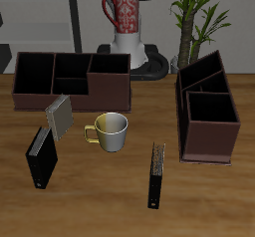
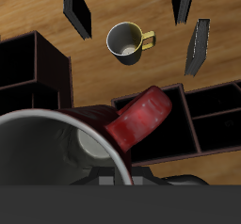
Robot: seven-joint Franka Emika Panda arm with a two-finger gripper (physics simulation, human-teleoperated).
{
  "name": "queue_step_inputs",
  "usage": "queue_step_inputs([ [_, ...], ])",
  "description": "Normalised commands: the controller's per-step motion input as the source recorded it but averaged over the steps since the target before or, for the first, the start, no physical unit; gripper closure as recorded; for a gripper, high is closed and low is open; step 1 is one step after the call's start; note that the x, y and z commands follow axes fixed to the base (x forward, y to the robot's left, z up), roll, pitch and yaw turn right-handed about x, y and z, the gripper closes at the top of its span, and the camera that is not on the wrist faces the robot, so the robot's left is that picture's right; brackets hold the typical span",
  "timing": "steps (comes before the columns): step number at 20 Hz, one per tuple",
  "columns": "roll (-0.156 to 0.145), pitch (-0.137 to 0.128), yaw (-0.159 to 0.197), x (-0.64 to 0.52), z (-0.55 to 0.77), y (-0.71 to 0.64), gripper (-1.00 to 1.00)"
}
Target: Place the red mug into the back desk caddy's right compartment
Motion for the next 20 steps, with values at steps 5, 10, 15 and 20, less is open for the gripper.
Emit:
queue_step_inputs([
  [5, -0.095, -0.001, -0.035, 0.18, 0.12, -0.26, 1.0],
  [10, -0.086, 0.015, -0.025, 0.19, -0.06, -0.27, 1.0],
  [15, -0.038, 0.019, 0.001, 0.02, -0.24, -0.13, 1.0],
  [20, 0.01, 0.032, 0.015, -0.07, -0.27, 0.0, 1.0],
])
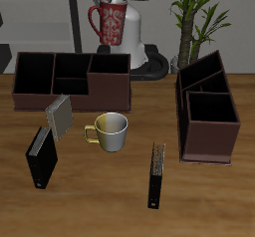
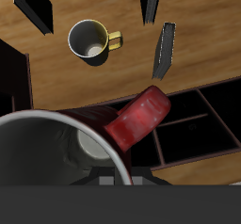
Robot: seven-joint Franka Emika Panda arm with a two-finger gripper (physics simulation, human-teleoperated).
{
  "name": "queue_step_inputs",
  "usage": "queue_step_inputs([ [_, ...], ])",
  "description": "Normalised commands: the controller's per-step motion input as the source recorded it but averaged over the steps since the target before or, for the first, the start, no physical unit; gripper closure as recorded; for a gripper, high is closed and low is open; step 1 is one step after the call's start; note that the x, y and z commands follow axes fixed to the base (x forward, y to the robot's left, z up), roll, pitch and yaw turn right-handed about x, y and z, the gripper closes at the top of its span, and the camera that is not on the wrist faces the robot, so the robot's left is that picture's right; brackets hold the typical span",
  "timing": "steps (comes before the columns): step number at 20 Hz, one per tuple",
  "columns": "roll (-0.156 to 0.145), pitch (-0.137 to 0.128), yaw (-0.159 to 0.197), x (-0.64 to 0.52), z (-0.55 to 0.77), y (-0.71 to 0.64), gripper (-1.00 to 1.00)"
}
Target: Place the red mug into the back desk caddy's right compartment
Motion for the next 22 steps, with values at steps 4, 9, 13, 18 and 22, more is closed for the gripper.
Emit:
queue_step_inputs([
  [4, -0.02, 0.046, 0.016, 0.06, -0.3, -0.08, 1.0],
  [9, -0.011, 0.017, 0.023, -0.02, -0.24, -0.02, 1.0],
  [13, 0.0, 0.036, 0.039, 0.03, -0.26, 0.05, 1.0],
  [18, 0.005, 0.018, 0.061, 0.0, -0.21, 0.09, 1.0],
  [22, 0.008, 0.039, 0.049, 0.0, -0.22, 0.04, 1.0],
])
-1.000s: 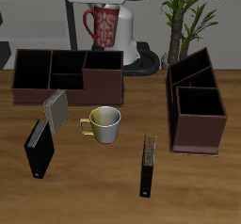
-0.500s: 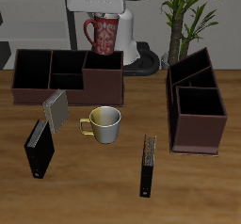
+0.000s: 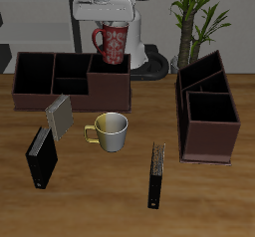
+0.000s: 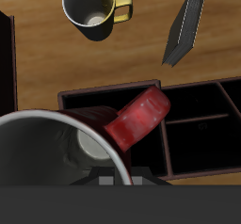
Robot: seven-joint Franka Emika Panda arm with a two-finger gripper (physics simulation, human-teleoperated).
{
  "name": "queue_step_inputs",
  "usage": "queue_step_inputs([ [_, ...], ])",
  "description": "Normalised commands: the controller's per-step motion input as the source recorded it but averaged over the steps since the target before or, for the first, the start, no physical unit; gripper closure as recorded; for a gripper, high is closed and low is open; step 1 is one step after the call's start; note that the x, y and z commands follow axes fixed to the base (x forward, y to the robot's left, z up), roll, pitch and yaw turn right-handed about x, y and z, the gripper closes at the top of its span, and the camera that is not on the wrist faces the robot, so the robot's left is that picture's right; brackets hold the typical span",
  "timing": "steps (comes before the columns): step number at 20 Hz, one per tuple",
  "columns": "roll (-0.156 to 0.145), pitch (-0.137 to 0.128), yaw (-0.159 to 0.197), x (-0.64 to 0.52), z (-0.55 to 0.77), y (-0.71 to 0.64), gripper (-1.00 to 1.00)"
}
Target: Place the red mug into the back desk caddy's right compartment
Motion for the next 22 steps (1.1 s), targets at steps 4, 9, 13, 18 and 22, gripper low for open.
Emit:
queue_step_inputs([
  [4, -0.018, 0.022, 0.073, 0.0, -0.19, -0.04, 1.0],
  [9, -0.019, 0.025, 0.051, 0.01, -0.13, -0.1, 1.0],
  [13, -0.015, 0.031, 0.047, 0.06, -0.17, -0.08, 1.0],
  [18, 0.008, 0.028, 0.035, 0.02, -0.18, -0.03, 1.0],
  [22, -0.003, 0.023, 0.022, 0.0, -0.22, -0.07, 1.0],
])
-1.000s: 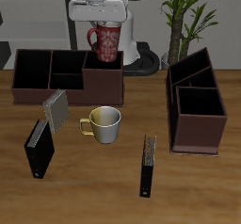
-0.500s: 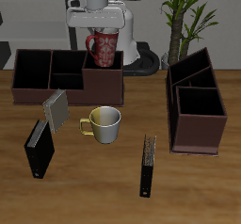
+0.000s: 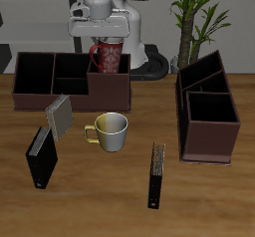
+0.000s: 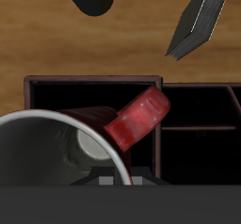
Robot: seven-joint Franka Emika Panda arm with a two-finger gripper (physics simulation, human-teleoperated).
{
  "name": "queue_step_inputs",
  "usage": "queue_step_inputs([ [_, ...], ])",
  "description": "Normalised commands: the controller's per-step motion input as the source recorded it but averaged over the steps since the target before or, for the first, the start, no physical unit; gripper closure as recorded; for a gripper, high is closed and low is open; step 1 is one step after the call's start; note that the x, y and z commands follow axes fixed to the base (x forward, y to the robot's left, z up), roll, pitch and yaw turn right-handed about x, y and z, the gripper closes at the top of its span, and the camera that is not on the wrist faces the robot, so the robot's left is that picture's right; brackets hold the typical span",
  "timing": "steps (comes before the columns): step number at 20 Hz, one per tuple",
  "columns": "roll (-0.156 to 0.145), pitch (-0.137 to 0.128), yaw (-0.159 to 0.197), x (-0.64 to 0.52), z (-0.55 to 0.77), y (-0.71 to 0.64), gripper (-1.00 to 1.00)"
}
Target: Place the red mug into the back desk caddy's right compartment
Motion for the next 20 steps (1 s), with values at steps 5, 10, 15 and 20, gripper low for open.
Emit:
queue_step_inputs([
  [5, 0.009, 0.024, 0.023, 0.05, -0.22, 0.06, 1.0],
  [10, 0.034, 0.027, 0.058, -0.03, -0.19, 0.2, 1.0],
  [15, 0.009, 0.018, 0.017, -0.04, -0.19, -0.05, 1.0],
  [20, -0.002, 0.05, 0.015, 0.01, -0.31, -0.11, 1.0],
])
